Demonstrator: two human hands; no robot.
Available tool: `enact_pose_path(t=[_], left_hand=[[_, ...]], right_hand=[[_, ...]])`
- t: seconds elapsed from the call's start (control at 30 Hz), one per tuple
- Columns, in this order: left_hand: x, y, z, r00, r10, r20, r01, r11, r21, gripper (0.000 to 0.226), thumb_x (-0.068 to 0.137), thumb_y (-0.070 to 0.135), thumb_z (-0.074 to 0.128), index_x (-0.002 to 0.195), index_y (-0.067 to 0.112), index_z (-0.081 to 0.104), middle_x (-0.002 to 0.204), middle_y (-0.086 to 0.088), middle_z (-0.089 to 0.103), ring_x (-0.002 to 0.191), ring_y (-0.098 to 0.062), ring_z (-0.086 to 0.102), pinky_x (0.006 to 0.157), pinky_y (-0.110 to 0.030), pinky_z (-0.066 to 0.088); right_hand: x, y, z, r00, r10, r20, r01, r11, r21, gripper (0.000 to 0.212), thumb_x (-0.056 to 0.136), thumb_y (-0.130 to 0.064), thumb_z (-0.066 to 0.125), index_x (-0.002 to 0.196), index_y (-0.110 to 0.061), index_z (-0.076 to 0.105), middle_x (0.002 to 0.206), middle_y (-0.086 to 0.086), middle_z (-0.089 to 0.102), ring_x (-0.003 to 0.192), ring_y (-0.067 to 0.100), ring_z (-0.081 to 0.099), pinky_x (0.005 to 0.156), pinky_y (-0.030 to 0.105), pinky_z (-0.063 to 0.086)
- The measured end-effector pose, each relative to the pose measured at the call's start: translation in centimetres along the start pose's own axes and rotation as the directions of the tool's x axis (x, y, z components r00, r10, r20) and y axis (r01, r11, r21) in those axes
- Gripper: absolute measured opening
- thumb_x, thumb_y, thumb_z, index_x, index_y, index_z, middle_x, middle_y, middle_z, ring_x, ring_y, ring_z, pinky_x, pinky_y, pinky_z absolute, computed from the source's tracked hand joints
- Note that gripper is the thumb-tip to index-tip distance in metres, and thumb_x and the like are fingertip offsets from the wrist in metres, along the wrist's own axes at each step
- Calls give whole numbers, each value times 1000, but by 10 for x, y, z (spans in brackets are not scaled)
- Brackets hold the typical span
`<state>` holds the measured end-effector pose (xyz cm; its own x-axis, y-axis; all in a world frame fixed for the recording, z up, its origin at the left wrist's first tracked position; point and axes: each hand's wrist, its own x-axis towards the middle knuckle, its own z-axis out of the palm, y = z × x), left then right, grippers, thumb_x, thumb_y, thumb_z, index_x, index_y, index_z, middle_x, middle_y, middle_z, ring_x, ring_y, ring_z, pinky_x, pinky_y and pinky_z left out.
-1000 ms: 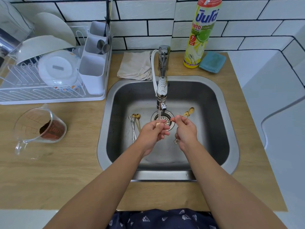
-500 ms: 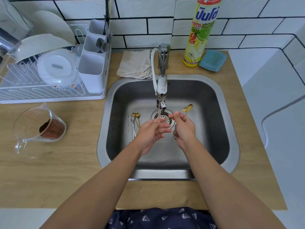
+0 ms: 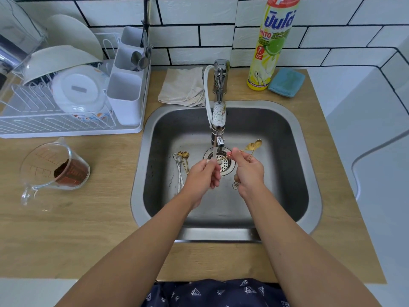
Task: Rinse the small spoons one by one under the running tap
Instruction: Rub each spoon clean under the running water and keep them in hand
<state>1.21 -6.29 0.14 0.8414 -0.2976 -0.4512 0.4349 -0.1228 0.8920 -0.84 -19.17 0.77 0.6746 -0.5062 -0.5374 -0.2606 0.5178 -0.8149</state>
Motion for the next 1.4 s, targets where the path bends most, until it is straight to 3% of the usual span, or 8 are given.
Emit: enact_pose_path(t=[0.13,0.33,0.53,0.77,0.87,1.0,1.2,1.4], left_hand=[[3,1,-2,996,-79,-28,77,994,-81,41,102,44,52,76,13,63,55,2,54,45,-10,43,44,-21,35],[-2,-2,-9,983,-61,172,86,986,-140,24,106,21,48,119,9,64,100,-8,78,83,-17,75,64,-20,55],[9,7,-13,994,-110,18,112,987,-113,41,100,43,57,81,8,68,63,-7,66,47,-14,58,42,-20,40],[11,3,-17,977,-61,202,78,994,-79,21,105,16,50,119,8,63,99,-4,77,79,-10,71,67,-20,55],[11,5,-15,990,-34,138,39,999,-38,14,103,22,56,108,12,64,89,-8,74,67,-12,67,57,-20,51],[10,9,-19,982,-56,183,45,997,64,17,102,22,56,101,7,65,77,-3,70,52,-9,56,44,-18,40],[1,7,-29,970,-116,215,91,988,122,17,106,18,47,106,6,59,85,-6,76,54,-12,60,45,-20,42],[-5,-1,-36,973,-139,182,117,986,122,15,107,20,45,104,9,54,88,-9,76,56,-14,61,48,-23,42]], right_hand=[[-3,1,0,1000,13,21,-12,999,-45,23,98,-20,70,76,-14,70,72,-7,77,32,0,44,35,14,34],[1,-3,-3,999,37,12,-36,996,-85,18,99,-23,69,82,-17,71,87,-3,80,32,0,38,35,16,33],[0,-1,2,998,56,31,-54,996,-73,23,97,-23,71,76,-14,67,77,-5,78,31,1,37,34,18,30],[6,-6,-6,999,23,23,-20,991,-134,24,98,-25,69,77,-17,73,76,-3,75,34,1,37,37,18,32],[6,-4,-5,997,29,66,-18,986,-166,21,96,-28,72,79,-16,76,63,-7,69,33,2,32,35,18,28],[9,-2,0,997,40,62,-30,987,-157,18,97,-30,71,84,-17,73,85,-4,81,34,3,29,35,19,26],[12,6,5,988,101,117,-76,977,-200,20,96,-33,72,86,-18,79,69,-12,75,35,5,26,34,19,27],[-4,27,7,952,163,258,-87,956,-281,7,87,-25,82,86,-19,80,91,-1,81,39,0,42,38,19,32]])
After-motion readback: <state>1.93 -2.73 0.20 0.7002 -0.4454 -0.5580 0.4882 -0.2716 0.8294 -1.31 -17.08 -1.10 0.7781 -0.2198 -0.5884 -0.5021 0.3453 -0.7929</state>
